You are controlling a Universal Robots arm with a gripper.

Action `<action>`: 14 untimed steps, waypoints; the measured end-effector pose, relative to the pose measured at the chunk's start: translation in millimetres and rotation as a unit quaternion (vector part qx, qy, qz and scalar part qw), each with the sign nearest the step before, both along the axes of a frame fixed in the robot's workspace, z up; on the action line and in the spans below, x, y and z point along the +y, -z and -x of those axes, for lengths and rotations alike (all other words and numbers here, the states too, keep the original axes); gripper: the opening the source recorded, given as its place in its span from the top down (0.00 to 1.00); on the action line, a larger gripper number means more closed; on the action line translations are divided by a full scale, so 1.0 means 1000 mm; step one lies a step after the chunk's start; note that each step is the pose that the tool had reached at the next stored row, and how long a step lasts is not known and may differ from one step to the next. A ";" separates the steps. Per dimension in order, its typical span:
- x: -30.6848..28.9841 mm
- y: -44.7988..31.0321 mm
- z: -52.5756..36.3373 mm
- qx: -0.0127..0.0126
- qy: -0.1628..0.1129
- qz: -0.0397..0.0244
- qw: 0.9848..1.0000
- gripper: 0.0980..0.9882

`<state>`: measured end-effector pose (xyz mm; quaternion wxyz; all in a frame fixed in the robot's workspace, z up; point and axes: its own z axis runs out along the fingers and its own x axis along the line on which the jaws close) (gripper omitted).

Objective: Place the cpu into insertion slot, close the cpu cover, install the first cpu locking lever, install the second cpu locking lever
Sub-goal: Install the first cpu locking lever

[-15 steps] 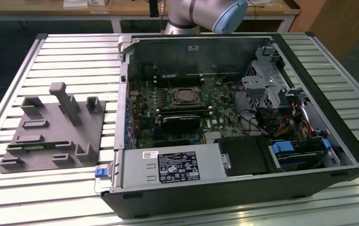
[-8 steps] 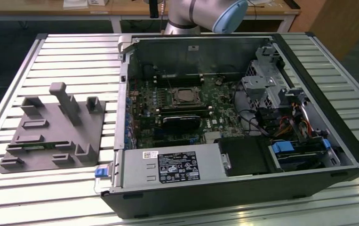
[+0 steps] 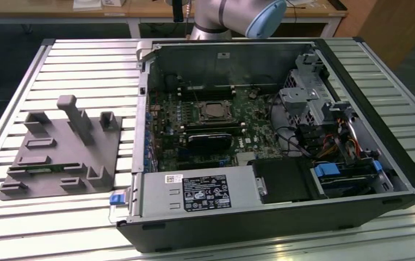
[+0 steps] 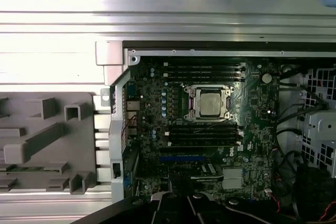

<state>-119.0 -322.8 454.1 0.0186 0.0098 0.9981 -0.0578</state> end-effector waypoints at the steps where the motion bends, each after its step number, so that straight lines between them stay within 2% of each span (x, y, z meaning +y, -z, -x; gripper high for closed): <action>1: 0.0000 0.0003 0.0000 0.000 0.000 0.000 1.000 0.99; 14: 0.0000 0.0036 0.0000 0.000 0.000 0.000 1.000 0.99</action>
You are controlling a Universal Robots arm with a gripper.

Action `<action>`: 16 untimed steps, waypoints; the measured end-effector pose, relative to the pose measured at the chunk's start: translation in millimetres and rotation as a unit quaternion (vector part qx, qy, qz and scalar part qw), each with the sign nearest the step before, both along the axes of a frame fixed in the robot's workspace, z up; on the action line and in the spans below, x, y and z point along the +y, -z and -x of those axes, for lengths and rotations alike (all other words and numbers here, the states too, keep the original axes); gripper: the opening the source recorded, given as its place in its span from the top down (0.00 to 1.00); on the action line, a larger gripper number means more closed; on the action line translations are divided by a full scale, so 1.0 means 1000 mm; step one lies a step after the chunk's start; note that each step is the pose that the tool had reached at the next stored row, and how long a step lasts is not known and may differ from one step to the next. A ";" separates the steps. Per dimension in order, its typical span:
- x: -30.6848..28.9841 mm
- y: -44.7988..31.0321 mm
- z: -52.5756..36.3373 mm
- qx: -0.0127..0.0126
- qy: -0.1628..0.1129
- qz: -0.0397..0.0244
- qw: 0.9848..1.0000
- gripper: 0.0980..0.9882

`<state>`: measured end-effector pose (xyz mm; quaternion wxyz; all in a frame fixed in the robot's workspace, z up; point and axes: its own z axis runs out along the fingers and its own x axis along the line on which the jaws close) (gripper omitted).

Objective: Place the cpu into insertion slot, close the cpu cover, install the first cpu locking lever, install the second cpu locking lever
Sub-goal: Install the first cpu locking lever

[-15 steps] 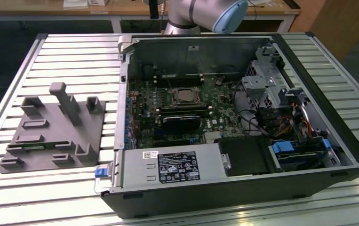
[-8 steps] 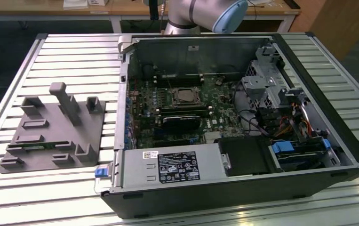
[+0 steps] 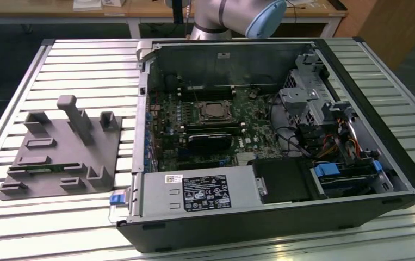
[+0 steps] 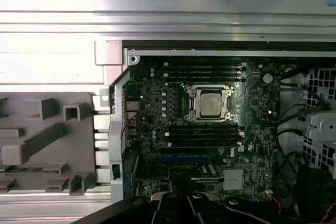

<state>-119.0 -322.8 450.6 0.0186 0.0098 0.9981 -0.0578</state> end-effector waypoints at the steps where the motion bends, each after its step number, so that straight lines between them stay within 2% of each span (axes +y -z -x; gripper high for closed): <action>1: 0.0000 0.0002 0.0000 0.000 0.000 0.000 1.000 0.99; 16: 0.0000 0.0041 0.0000 0.000 0.000 0.000 1.000 0.99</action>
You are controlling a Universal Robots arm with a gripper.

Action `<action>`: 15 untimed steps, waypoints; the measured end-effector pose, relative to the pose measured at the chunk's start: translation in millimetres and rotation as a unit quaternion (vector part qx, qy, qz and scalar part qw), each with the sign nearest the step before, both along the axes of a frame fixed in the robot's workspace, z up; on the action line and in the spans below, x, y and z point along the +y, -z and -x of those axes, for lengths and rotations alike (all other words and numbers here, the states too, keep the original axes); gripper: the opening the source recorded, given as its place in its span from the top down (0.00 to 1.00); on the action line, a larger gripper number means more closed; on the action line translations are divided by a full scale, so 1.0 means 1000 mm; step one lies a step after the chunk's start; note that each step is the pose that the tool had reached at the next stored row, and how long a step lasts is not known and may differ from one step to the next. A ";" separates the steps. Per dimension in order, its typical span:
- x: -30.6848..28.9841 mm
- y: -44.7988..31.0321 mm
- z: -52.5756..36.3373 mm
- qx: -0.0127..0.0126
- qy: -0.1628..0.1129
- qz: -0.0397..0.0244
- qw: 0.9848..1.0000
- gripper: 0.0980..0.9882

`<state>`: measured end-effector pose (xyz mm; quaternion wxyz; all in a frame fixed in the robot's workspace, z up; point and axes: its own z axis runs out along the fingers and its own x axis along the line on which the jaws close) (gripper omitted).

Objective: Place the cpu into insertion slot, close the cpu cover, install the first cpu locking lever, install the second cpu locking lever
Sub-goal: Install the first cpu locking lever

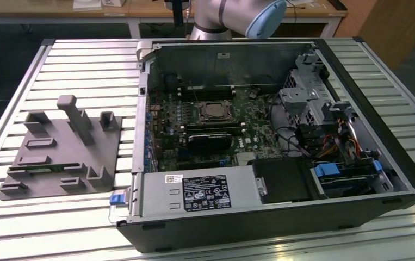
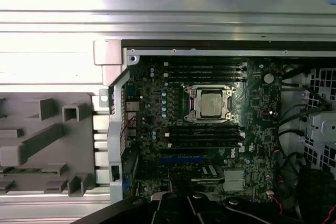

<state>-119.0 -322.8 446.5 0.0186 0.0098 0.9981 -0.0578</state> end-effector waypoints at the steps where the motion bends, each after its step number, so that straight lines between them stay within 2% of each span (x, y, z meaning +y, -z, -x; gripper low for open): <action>1: 0.0000 0.0003 0.0000 0.000 0.000 0.000 1.000 0.99; 15: 0.0000 0.0038 0.0000 0.000 0.000 0.000 1.000 0.99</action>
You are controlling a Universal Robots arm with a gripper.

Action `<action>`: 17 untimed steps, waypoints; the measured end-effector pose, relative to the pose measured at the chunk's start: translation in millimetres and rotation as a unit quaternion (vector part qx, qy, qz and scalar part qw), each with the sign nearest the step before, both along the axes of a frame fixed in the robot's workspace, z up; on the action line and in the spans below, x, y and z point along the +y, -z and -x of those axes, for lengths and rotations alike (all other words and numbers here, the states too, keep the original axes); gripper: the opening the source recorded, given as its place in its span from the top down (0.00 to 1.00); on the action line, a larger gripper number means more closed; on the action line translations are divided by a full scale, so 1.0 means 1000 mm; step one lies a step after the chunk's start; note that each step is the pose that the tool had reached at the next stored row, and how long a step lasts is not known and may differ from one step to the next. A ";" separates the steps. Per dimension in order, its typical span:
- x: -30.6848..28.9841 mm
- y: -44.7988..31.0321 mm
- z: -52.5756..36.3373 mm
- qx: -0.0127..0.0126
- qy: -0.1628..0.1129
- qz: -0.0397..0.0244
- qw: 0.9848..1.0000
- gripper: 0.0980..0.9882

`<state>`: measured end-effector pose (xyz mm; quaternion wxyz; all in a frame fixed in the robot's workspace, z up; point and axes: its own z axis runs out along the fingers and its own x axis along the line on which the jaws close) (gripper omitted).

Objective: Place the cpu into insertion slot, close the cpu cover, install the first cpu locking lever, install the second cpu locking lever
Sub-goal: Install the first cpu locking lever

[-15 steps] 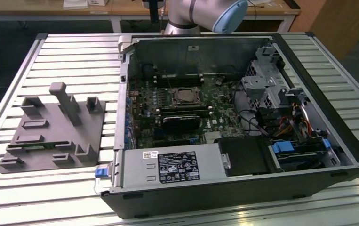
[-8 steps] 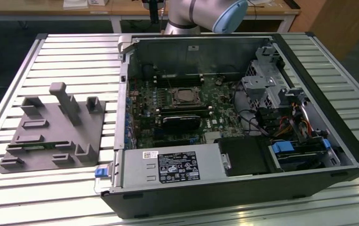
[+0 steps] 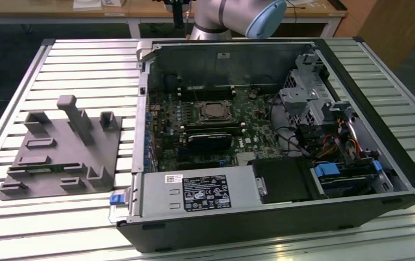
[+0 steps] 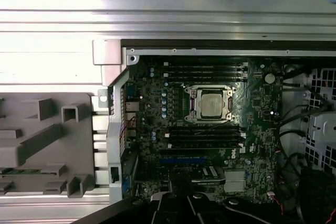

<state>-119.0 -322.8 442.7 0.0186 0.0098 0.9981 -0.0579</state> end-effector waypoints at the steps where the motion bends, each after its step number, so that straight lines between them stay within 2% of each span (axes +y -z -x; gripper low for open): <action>1: 0.0000 0.0003 0.0000 0.000 0.000 0.000 1.000 0.99; 17: 0.0000 0.0044 0.0000 0.000 0.000 0.000 1.000 0.99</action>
